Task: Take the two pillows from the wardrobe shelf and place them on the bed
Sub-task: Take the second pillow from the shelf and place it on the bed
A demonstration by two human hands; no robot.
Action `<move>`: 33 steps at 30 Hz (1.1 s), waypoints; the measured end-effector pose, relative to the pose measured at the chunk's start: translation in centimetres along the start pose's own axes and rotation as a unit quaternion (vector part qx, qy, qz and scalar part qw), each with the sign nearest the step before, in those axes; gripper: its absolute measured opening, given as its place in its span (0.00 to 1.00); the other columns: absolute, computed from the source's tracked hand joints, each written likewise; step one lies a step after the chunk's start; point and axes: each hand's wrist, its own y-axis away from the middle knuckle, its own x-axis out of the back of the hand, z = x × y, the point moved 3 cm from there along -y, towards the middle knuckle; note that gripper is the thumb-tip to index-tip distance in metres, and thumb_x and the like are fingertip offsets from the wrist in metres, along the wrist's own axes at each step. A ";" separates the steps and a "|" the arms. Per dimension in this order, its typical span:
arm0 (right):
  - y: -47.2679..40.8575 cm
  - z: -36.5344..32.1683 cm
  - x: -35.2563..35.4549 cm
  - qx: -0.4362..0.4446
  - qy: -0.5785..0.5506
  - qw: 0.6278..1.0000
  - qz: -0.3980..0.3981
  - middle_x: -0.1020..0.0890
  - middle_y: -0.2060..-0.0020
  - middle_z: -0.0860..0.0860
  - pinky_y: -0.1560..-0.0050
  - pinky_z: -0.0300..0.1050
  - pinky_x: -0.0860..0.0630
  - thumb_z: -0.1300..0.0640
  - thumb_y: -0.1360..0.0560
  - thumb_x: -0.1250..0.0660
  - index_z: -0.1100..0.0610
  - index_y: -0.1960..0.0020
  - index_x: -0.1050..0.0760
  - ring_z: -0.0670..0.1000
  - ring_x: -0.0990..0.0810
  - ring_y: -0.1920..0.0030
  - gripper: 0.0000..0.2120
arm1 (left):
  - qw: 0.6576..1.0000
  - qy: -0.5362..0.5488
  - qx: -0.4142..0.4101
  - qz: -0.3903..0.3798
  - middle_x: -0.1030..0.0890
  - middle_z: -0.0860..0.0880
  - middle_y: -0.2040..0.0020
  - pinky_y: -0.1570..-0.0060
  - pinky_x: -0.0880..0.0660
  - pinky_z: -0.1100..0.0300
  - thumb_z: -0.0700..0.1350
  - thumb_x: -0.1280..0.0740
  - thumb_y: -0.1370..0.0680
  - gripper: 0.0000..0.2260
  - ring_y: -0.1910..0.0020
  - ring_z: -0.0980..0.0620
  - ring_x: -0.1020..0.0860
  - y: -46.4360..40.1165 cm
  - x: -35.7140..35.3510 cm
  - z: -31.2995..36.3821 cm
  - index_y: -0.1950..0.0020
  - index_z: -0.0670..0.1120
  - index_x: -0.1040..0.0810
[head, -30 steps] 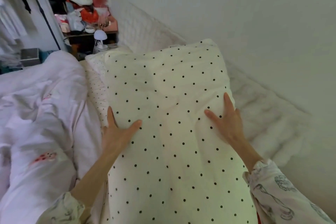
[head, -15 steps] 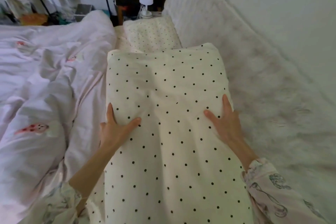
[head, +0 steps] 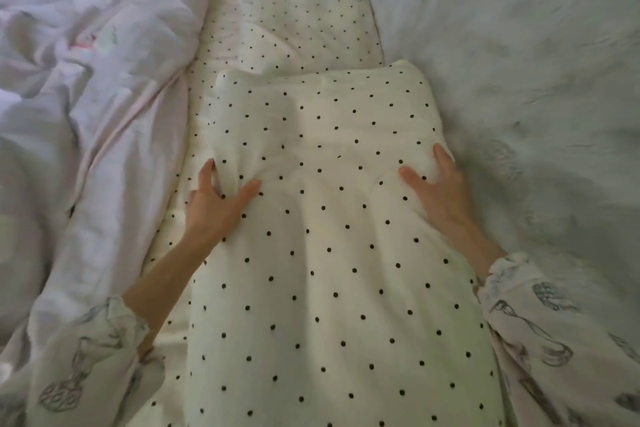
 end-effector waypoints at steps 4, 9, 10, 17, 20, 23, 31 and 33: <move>-3.6 0.7 -1.5 0.013 0.024 0.999 -0.019 0.34 0.30 0.56 0.32 0.46 0.39 0.45 0.29 0.32 0.53 0.27 0.41 0.55 0.36 0.30 0.35 | 0.987 -0.128 -0.046 -0.084 0.41 0.43 0.25 0.34 0.35 0.48 0.62 0.34 0.28 0.42 0.29 0.42 0.37 -3.2 -2.5 -1.4 0.24 0.54 0.55; -1.4 6.6 -4.8 -0.050 0.130 0.985 -0.101 0.42 0.25 0.54 0.28 0.51 0.46 0.43 0.27 0.35 0.53 0.24 0.49 0.54 0.45 0.26 0.38 | 0.967 -0.160 -0.021 -0.195 0.43 0.41 0.25 0.29 0.41 0.43 0.57 0.32 0.27 0.41 0.26 0.41 0.44 -2.7 -4.5 -7.0 0.23 0.51 0.55; -0.6 7.9 -5.0 -0.053 0.148 0.982 -0.100 0.43 0.25 0.53 0.29 0.50 0.47 0.41 0.27 0.36 0.52 0.24 0.50 0.53 0.46 0.25 0.39 | 0.971 -0.152 -0.030 -0.183 0.43 0.41 0.25 0.30 0.40 0.43 0.57 0.31 0.28 0.43 0.26 0.42 0.43 -2.5 -4.5 -7.3 0.23 0.51 0.55; 0.1 10.3 -4.7 -0.119 0.037 0.987 -0.097 0.35 0.28 0.47 0.31 0.52 0.37 0.29 0.42 0.32 0.46 0.26 0.49 0.52 0.35 0.30 0.52 | 0.978 0.023 0.123 -0.167 0.39 0.51 0.29 0.50 0.25 0.56 0.63 0.26 0.37 0.53 0.39 0.48 0.29 -1.4 -5.0 -10.0 0.25 0.60 0.61; 0.1 10.1 -4.2 -0.131 0.037 0.985 -0.104 0.32 0.31 0.48 0.34 0.55 0.33 0.28 0.44 0.31 0.46 0.27 0.46 0.53 0.32 0.33 0.53 | 0.973 0.081 0.128 -0.176 0.34 0.55 0.36 0.56 0.25 0.64 0.60 0.26 0.36 0.50 0.46 0.55 0.26 -0.6 -5.2 -9.8 0.25 0.58 0.56; 0.9 9.2 -3.1 -0.114 0.038 0.990 -0.078 0.30 0.33 0.48 0.40 0.51 0.31 0.28 0.45 0.30 0.47 0.28 0.43 0.53 0.29 0.36 0.51 | 0.978 0.088 0.096 -0.164 0.28 0.57 0.40 0.61 0.24 0.65 0.62 0.25 0.38 0.46 0.48 0.59 0.24 0.4 -4.5 -8.6 0.28 0.60 0.49; 2.3 8.4 -0.4 -0.080 0.066 0.994 -0.036 0.26 0.37 0.52 0.41 0.51 0.29 0.35 0.38 0.31 0.52 0.32 0.35 0.56 0.26 0.39 0.40 | 0.977 0.054 0.103 -0.181 0.29 0.52 0.34 0.45 0.24 0.54 0.66 0.28 0.37 0.47 0.40 0.51 0.25 4.0 -4.3 -8.7 0.27 0.59 0.51; 2.9 9.4 -0.7 -0.086 0.078 0.992 -0.051 0.26 0.36 0.55 0.39 0.51 0.30 0.38 0.33 0.32 0.53 0.31 0.36 0.57 0.28 0.37 0.36 | 0.975 0.028 0.125 -0.182 0.32 0.47 0.31 0.35 0.30 0.47 0.67 0.30 0.36 0.50 0.35 0.45 0.29 4.4 -4.8 -9.2 0.25 0.57 0.56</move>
